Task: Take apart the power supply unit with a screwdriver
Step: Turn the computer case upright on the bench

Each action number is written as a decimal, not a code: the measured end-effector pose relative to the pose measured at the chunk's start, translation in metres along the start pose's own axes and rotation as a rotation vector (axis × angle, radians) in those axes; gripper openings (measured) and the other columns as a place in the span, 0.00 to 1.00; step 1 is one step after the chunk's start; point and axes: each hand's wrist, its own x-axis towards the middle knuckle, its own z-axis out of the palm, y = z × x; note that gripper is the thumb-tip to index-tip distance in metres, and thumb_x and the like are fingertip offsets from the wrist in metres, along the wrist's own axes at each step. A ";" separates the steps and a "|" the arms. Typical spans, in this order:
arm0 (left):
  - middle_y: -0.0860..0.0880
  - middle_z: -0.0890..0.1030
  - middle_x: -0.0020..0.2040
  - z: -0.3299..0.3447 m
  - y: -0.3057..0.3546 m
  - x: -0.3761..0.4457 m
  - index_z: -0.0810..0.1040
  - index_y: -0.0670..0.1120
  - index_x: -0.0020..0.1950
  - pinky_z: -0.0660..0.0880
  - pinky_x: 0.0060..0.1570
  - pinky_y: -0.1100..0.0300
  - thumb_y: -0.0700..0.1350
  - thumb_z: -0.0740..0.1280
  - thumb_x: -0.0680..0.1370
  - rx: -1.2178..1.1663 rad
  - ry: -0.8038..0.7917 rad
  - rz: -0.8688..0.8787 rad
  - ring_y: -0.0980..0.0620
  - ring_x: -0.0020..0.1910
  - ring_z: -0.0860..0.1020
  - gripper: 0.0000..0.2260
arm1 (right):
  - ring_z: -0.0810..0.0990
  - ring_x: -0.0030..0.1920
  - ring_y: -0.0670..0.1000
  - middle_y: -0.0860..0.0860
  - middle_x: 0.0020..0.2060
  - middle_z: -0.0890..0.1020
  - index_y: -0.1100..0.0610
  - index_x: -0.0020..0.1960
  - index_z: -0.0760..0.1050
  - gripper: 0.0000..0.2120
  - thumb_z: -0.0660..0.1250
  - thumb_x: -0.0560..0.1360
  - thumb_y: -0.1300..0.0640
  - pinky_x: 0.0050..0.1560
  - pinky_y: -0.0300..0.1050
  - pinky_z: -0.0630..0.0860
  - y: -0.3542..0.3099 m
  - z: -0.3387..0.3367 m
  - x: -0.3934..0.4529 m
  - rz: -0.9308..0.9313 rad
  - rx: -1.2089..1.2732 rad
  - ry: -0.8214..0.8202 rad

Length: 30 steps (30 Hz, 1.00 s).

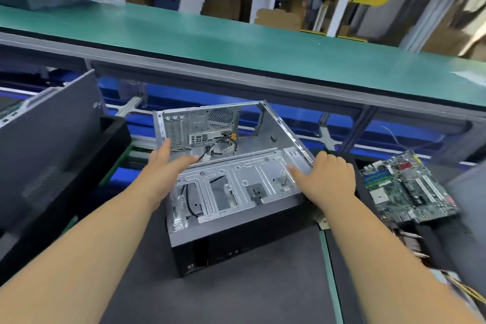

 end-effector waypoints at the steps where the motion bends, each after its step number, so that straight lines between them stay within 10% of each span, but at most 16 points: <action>1: 0.58 0.47 0.81 -0.004 0.000 0.005 0.49 0.65 0.78 0.50 0.76 0.41 0.66 0.70 0.69 -0.003 -0.028 0.014 0.54 0.79 0.47 0.44 | 0.78 0.53 0.58 0.54 0.49 0.80 0.58 0.54 0.72 0.38 0.49 0.71 0.24 0.54 0.52 0.69 -0.003 -0.002 -0.005 0.021 -0.009 0.005; 15: 0.52 0.55 0.80 -0.031 -0.002 0.042 0.47 0.57 0.80 0.58 0.72 0.43 0.61 0.68 0.75 0.010 -0.112 -0.061 0.44 0.77 0.58 0.41 | 0.72 0.33 0.51 0.49 0.34 0.72 0.56 0.55 0.71 0.37 0.46 0.74 0.25 0.29 0.42 0.62 -0.010 -0.013 -0.032 0.197 -0.071 -0.140; 20: 0.45 0.61 0.78 -0.032 -0.002 0.049 0.52 0.49 0.80 0.63 0.69 0.43 0.58 0.68 0.77 0.095 -0.030 -0.200 0.40 0.75 0.62 0.38 | 0.78 0.49 0.55 0.51 0.50 0.80 0.56 0.64 0.73 0.37 0.50 0.75 0.27 0.43 0.48 0.73 0.000 -0.009 -0.011 0.250 0.209 -0.312; 24: 0.45 0.66 0.75 -0.027 0.003 0.055 0.59 0.47 0.78 0.66 0.58 0.48 0.57 0.68 0.77 0.109 0.003 -0.273 0.41 0.71 0.67 0.34 | 0.69 0.72 0.59 0.55 0.75 0.66 0.57 0.78 0.58 0.39 0.54 0.78 0.31 0.64 0.55 0.69 -0.009 -0.009 0.010 0.337 0.525 -0.483; 30: 0.41 0.72 0.70 -0.019 0.013 0.069 0.68 0.42 0.73 0.67 0.55 0.51 0.56 0.67 0.78 0.181 0.052 -0.333 0.40 0.66 0.71 0.28 | 0.75 0.64 0.62 0.59 0.67 0.74 0.60 0.72 0.68 0.31 0.65 0.78 0.41 0.58 0.53 0.72 -0.022 -0.003 0.048 0.536 0.748 -0.641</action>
